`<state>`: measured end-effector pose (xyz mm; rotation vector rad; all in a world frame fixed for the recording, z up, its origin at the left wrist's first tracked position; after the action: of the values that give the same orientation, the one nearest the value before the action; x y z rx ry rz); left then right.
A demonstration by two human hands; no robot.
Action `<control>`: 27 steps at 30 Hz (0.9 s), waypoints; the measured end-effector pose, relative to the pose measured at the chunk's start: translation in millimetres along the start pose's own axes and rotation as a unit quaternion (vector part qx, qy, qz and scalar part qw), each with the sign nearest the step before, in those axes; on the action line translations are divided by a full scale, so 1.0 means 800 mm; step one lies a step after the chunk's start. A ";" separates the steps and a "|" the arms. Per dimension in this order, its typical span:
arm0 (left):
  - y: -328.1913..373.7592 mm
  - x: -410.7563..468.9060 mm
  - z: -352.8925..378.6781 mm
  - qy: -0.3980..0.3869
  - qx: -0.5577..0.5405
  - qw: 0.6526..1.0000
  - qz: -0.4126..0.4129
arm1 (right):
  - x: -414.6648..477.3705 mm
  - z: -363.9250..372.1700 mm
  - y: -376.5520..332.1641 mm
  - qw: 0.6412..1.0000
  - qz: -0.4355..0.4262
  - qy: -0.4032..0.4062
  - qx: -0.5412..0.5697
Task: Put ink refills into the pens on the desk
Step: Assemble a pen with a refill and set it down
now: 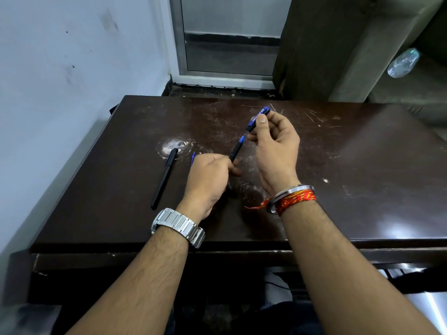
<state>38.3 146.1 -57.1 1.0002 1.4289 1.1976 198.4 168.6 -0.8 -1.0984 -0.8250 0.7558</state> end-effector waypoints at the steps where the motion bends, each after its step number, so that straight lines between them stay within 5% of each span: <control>1: 0.000 0.000 0.000 0.000 0.003 1.000 0.001 | 0.000 0.002 0.001 1.000 0.002 -0.007 -0.010; 14: 0.000 -0.003 -0.002 -0.006 -0.119 0.992 -0.049 | -0.032 0.050 0.024 0.975 0.062 -0.209 -0.048; 27: -0.005 -0.007 -0.001 0.004 -0.073 0.994 -0.077 | -0.041 0.061 0.036 0.960 0.075 -0.262 -0.060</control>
<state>38.2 139.4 -60.2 0.7716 1.3768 1.1762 137.0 170.2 -22.9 -1.0909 -1.2567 1.1657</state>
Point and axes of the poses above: each hand's wrist, its own x-axis towards the middle knuckle, its own z-axis out of the palm, y = z × x, the point moved 10 cm from there along x, towards the middle knuckle, and after that the axes turned 6 degrees about y, right-handed, at the moved point
